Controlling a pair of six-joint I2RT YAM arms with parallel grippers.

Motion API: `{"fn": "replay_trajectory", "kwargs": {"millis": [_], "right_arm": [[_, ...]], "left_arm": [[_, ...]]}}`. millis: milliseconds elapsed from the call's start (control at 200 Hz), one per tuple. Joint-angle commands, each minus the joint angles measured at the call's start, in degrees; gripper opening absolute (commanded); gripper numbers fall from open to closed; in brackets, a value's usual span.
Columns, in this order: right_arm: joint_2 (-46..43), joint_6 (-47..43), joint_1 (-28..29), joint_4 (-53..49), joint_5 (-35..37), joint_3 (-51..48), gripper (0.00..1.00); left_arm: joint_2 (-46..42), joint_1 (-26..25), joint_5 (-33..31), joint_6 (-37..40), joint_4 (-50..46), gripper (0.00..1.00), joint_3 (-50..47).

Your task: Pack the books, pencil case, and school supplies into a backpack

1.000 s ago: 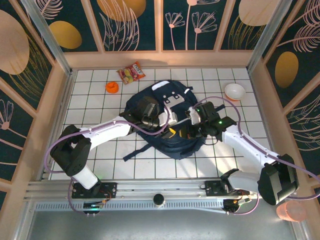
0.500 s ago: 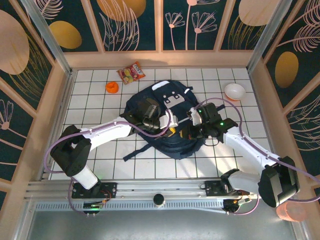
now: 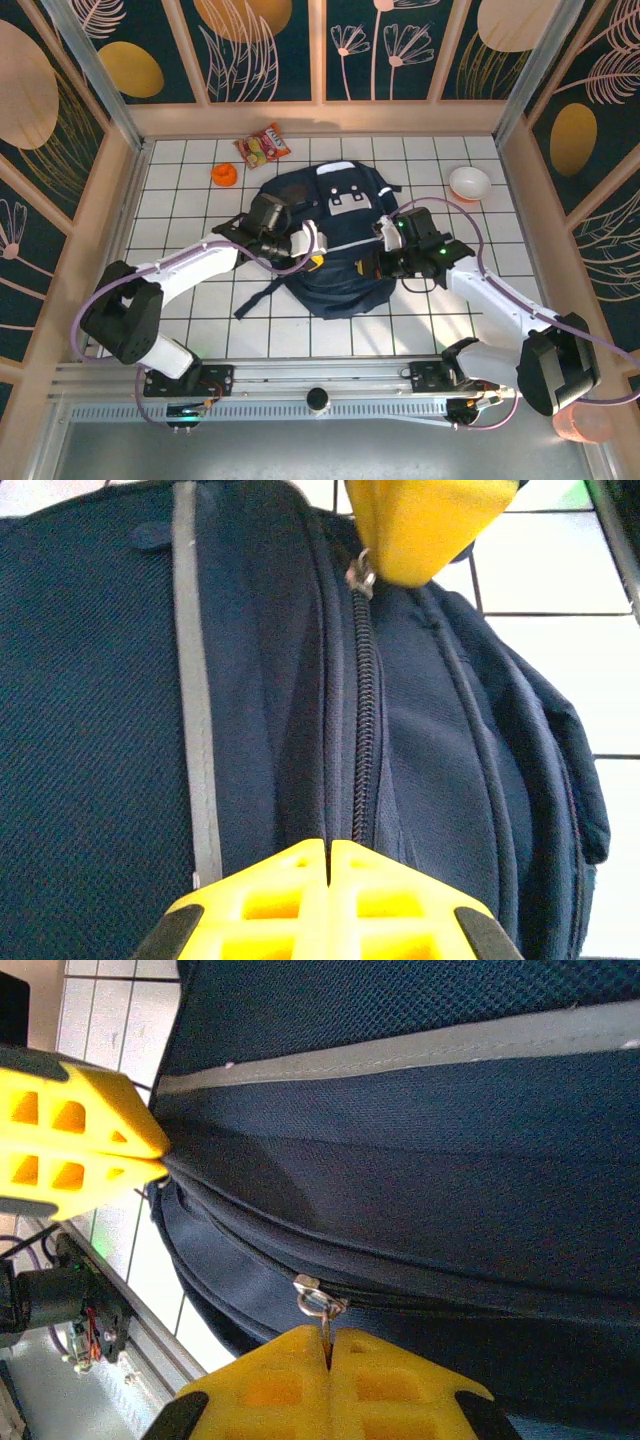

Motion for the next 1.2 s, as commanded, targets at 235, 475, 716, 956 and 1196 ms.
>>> {"fn": "replay_trajectory", "kwargs": {"millis": [235, 475, 716, 956, 1196], "right_arm": [[0.55, 0.61, 0.45, -1.07, -0.33, 0.41, 0.0], [0.63, 0.45, 0.49, -0.96, -0.5, 0.4, 0.0], [0.32, 0.41, 0.52, -1.15, -0.42, 0.61, 0.0], [-0.19, 0.32, 0.37, -1.62, -0.04, 0.59, 0.0], [-3.11, -1.11, -4.71, -3.41, -0.59, -2.75, 0.0]], "left_arm": [[-2.63, -1.81, -6.22, -9.17, 3.33, 0.3, 3.6], [3.85, -8.36, -7.77, -11.38, 3.0, 0.45, 8.86], [8.98, -10.45, -8.31, -12.87, 3.38, 0.49, 10.91], [10.82, -10.59, -11.62, -11.14, 3.24, 0.32, 10.98], [4.67, -6.55, -12.6, 1.35, 2.07, 0.0, 2.73]]}}
